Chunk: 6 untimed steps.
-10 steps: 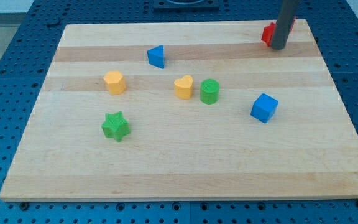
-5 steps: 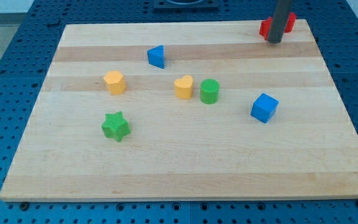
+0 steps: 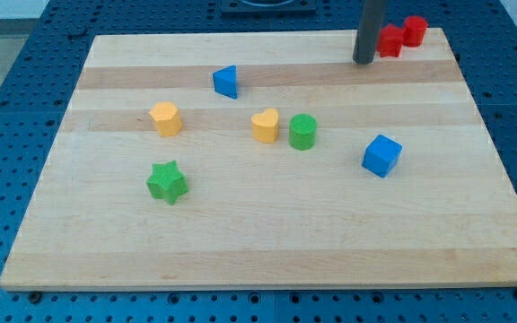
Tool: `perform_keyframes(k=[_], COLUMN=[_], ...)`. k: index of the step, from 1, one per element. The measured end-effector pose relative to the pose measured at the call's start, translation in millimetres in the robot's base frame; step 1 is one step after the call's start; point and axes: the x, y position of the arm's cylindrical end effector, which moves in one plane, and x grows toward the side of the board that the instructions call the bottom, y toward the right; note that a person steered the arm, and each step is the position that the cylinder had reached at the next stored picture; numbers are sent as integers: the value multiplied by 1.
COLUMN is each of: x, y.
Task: Push the red star closer to red circle
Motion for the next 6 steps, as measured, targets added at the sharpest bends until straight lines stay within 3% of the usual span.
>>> perform_keyframes(k=[6], x=[-21], y=[22])
